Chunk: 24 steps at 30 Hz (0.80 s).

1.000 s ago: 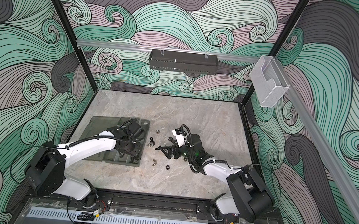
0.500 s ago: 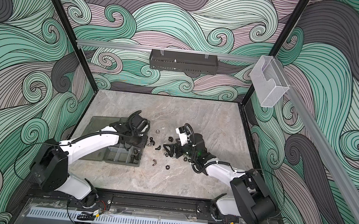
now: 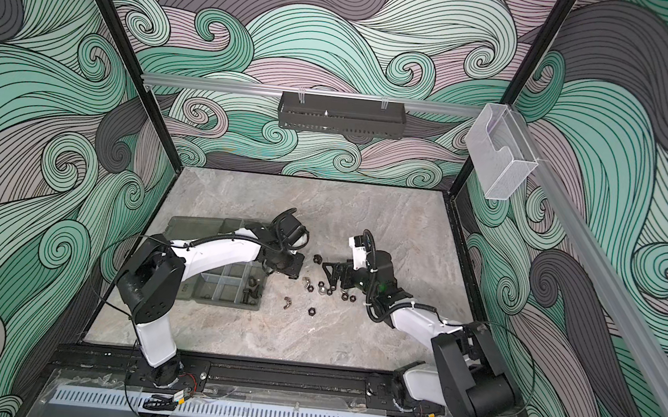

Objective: Sort the screws and nuts into containers
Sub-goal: 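Move the open left gripper back over the pile of nuts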

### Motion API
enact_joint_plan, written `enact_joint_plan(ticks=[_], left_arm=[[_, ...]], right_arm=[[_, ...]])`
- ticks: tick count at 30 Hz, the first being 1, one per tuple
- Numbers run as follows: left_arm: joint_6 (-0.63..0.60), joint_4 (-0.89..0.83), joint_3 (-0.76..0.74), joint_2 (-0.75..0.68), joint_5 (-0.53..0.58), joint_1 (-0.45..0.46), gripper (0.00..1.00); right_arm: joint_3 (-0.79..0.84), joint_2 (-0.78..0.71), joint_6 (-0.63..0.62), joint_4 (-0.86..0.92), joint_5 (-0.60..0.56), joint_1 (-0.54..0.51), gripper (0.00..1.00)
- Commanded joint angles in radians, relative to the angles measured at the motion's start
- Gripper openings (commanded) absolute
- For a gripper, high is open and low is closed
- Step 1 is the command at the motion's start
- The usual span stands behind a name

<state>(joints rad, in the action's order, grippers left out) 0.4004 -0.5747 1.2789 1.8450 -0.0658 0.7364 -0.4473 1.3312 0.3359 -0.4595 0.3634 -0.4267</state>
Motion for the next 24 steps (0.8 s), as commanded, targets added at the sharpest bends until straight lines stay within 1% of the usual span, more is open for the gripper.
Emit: enact_joint_plan(ticks=[1, 5, 8, 13, 17, 21, 24], left_arm=[[-0.006, -0.005, 0.044, 0.043, -0.031, 0.004, 0.29], [-0.047, -0.025, 0.076, 0.074, -0.043, 0.004, 0.28], [-0.044, -0.05, 0.086, 0.087, -0.022, 0.004, 0.28], [-0.035, -0.037, 0.069, 0.088, 0.009, 0.003, 0.28], [-0.034, -0.041, 0.065, 0.082, 0.046, 0.0, 0.28], [-0.046, -0.053, 0.075, 0.098, 0.056, -0.016, 0.28], [-0.05, -0.065, 0.078, 0.112, 0.04, -0.024, 0.28]], right_arm=[[-0.008, 0.01, 0.011, -0.032, 0.02, 0.002, 0.99], [-0.018, 0.015, 0.008, -0.031, 0.034, 0.002, 0.99], [-0.012, 0.021, 0.008, -0.042, 0.03, 0.002, 0.99], [-0.018, 0.031, 0.017, -0.052, 0.059, 0.002, 0.99], [-0.015, 0.029, 0.011, -0.058, 0.059, 0.001, 0.99], [-0.015, 0.029, 0.002, -0.07, 0.088, -0.003, 0.99], [-0.015, 0.041, -0.006, -0.073, 0.089, -0.007, 0.99]])
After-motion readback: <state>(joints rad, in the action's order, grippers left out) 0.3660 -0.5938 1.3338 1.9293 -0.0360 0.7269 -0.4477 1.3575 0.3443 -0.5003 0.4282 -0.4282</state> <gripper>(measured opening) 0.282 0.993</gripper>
